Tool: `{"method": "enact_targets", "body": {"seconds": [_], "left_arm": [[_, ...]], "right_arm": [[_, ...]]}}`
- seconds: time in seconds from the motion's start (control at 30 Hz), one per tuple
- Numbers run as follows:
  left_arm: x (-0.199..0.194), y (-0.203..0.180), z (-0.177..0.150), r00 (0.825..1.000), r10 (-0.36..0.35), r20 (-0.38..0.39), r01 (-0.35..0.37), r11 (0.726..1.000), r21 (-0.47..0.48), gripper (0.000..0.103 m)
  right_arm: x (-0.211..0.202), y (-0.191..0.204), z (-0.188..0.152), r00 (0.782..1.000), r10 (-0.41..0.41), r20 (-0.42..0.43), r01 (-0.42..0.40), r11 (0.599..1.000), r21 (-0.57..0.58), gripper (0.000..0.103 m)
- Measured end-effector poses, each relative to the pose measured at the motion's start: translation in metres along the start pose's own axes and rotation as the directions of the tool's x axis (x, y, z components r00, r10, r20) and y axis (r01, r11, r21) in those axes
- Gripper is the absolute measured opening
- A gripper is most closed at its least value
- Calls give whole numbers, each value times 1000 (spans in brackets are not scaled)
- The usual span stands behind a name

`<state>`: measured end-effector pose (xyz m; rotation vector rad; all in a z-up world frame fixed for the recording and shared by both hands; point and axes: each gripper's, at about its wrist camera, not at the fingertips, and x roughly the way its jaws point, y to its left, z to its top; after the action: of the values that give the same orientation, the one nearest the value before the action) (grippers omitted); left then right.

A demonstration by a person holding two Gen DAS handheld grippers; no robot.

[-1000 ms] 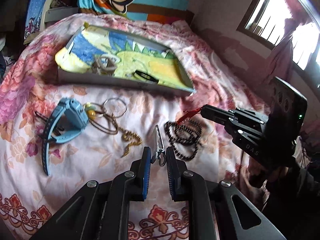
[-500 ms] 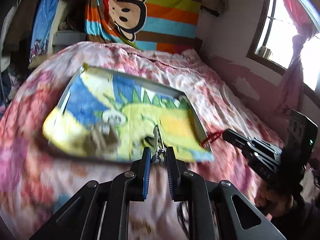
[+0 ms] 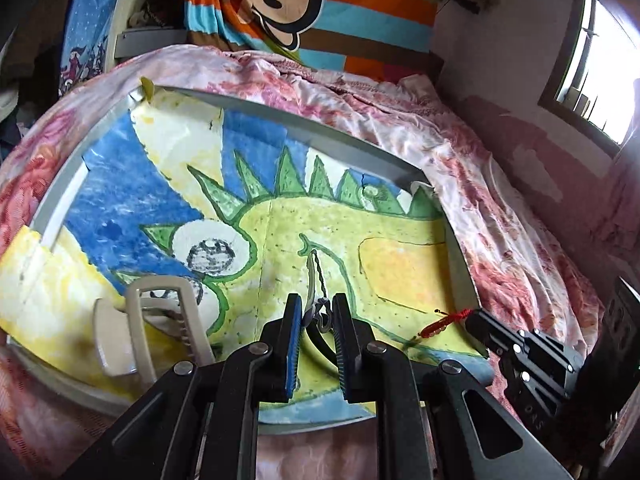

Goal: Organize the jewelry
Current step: 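Lift the clasp and red bracelet into the tray while both tools open to release them, then move both tools back toward the gold chain and black bead bracelets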

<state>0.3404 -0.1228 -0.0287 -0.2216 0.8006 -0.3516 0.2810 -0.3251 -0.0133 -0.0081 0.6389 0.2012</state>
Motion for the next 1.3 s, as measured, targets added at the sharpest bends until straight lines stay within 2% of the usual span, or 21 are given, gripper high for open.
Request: {"method": "enact_targets", "body": {"seconds": [0.2,0.4,0.5,0.53,0.57,0.63,0.67,0.7,0.73,0.83,0.87,0.93,1.0,1.13,1.3], "left_arm": [[10,0,-1,999,39,-21,-39,999,1,15],[9,4,1,998,36,-49,-38,998,-40,17],[2,2,2,998,37,-50,-39,998,-40,20],[-2,1,2,998,38,-46,-39,999,-38,22],[-8,0,3,999,35,-37,-36,999,-36,23],[-21,-3,3,999,30,-18,-30,999,-31,34],[-28,-5,3,1000,26,-8,-26,999,-28,41],[-38,-6,2,1000,26,12,-25,999,-31,59],[-46,-7,2,999,27,37,-25,999,-39,71],[-75,-8,2,995,16,97,-11,999,-48,76],[-85,-9,2,994,18,111,-13,999,-47,78],[-103,-12,1,988,34,152,-28,999,-44,91],[-127,-14,-5,976,45,215,-38,999,-36,101],[-164,-18,-18,954,79,290,-82,997,-2,103],[-200,-23,-43,922,115,371,-149,987,65,103]], "right_arm": [[1,-2,-4,1000,1,-12,-1,1000,14,2],[1,-3,-4,999,-16,-34,17,1000,22,2],[-2,-4,-4,998,-24,-52,26,999,32,7],[-4,-4,-4,998,-24,-53,26,999,37,16],[-8,-4,-4,999,-21,-50,24,999,44,29],[-17,-4,-3,999,-18,-32,20,998,59,44],[-22,-3,-2,999,-20,-26,22,998,62,44],[-26,-2,-1,999,-25,-24,27,998,61,44],[-31,-1,0,999,-31,-19,32,998,59,44],[-52,4,5,999,-40,14,39,998,58,47],[-62,6,7,999,-41,31,39,997,62,57],[-80,10,9,997,-21,72,16,998,65,68],[-97,16,10,995,-11,104,6,999,53,74],[-135,30,9,983,20,185,-29,999,45,95],[-174,55,-4,966,30,257,-32,999,4,99]]}}
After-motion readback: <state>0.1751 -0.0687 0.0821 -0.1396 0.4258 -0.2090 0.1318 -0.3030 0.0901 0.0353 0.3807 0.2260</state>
